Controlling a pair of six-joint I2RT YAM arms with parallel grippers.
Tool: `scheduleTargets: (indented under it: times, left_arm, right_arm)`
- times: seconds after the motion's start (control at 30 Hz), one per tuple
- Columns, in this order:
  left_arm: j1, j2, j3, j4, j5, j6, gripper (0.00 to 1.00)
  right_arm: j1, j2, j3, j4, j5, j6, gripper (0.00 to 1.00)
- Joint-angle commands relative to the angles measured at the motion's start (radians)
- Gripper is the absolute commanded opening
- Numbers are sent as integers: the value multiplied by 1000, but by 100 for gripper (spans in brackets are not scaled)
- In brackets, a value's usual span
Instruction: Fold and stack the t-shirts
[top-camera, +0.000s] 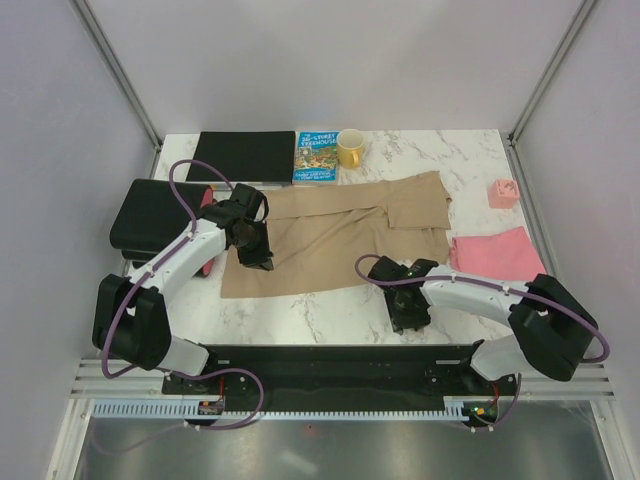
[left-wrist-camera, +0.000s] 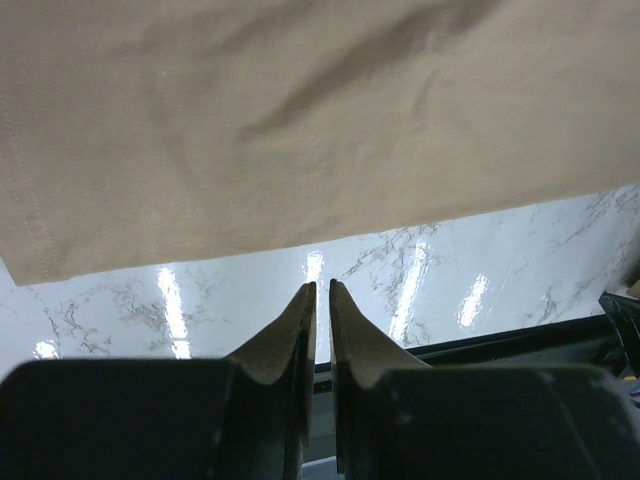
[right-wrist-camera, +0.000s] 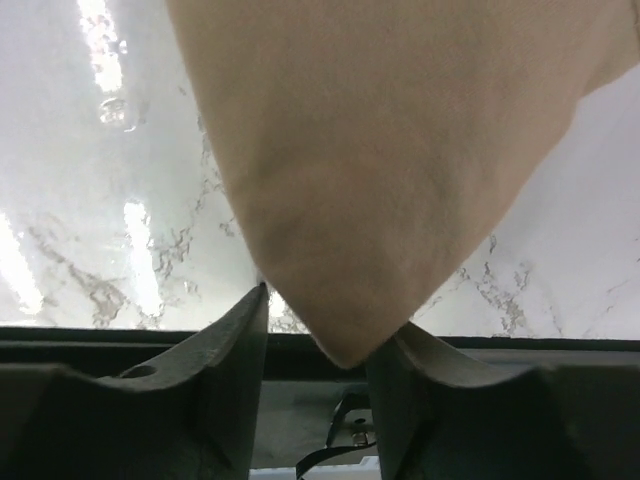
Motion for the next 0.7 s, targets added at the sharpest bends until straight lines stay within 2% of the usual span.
scheduleTargets:
  times: [0.0,0.07,0.13,0.2,0.3,0.67]
  left_arm:
    - [-3,-10,16,17,9,37,16]
    - [-5,-21,12,17,5,37,16]
    - [-3,-27,5,15,2,37,16]
    - [-3,-30,4,14,2,38,16]
    - [-5,-36,2,14,2,40,16]
    - [-3,-36,-1,12,9,40,16]
  right_arm:
    - [3,52,0,28,33,19,42]
    - [5,64,8,25,45,27,29]
    - [5,66,17,23,65,32,10]
    - [3,58,28,13,84,39,4]
    - [5,37,66,-29,130,53,0]
    - [2,-32,282,-211,311,59,0]
